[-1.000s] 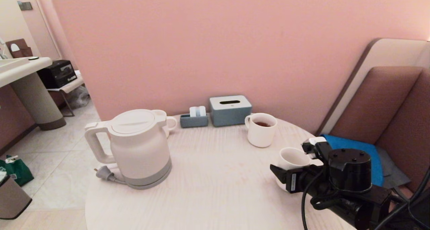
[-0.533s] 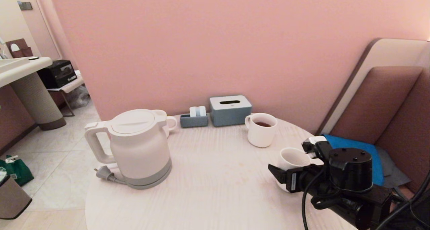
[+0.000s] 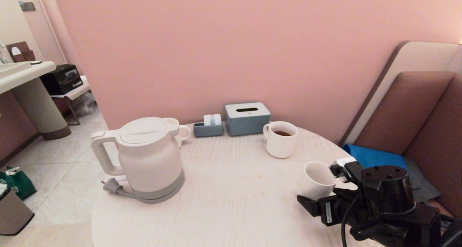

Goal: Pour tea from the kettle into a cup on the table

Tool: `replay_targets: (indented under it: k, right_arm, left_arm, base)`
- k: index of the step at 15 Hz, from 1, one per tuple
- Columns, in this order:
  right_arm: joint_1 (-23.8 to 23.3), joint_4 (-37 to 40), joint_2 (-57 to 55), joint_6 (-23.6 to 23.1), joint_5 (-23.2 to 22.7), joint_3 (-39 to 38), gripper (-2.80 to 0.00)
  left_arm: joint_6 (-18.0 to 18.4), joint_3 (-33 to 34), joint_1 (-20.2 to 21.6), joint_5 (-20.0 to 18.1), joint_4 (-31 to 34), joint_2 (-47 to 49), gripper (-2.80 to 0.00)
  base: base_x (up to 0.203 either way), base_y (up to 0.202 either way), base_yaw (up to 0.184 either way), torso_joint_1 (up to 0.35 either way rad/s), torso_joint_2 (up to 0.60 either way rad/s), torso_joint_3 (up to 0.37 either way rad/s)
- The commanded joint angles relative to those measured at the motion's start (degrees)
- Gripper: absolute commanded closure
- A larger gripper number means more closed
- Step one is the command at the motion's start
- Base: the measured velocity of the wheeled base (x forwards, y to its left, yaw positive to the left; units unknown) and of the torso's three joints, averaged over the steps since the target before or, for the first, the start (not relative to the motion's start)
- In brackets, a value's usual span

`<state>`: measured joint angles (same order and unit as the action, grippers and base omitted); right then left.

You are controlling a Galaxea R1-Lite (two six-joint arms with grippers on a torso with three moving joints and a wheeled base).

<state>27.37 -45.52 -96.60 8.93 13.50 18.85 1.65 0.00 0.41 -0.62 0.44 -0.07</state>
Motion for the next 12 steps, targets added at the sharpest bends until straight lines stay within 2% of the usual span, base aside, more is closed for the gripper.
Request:
replay_targets:
  k: [1, 4, 9, 11, 12]
  right_arm:
    - [0.0, 3.9, 5.4, 0.0, -0.5, 0.0, -2.8]
    - [0.1, 13.0, 13.1, 0.0, -1.0, 0.3, -2.8]
    - [-0.3, 39.9, 27.4, 0.6, -1.5, 4.0, -2.8]
    - [-2.3, 51.9, 32.4, 2.4, 0.1, 6.4, -2.8]
    - [-4.8, 54.8, 34.0, 3.8, 0.7, 7.2, -2.8]
  left_arm:
    - [0.0, 0.0, 0.0, 0.0, 0.0, 0.1, 0.0]
    - [0.0, 0.0, 0.0, 0.0, 0.0, 0.1, 0.0]
    - [0.0, 0.0, 0.0, 0.0, 0.0, 0.1, 0.0]
    - [0.0, 0.0, 0.0, 0.0, 0.0, 0.1, 0.0]
    - [0.0, 0.0, 0.0, 0.0, 0.0, 0.1, 0.0]
  base:
    - [0.0, 0.0, 0.0, 0.0, 0.0, 0.0]
    - [0.0, 0.0, 0.0, 0.0, 0.0, 0.0]
    - [0.0, 0.0, 0.0, 0.0, 0.0, 0.0]
    - [0.0, 0.0, 0.0, 0.0, 0.0, 0.0]
    - [0.0, 0.0, 0.0, 0.0, 0.0, 0.0]
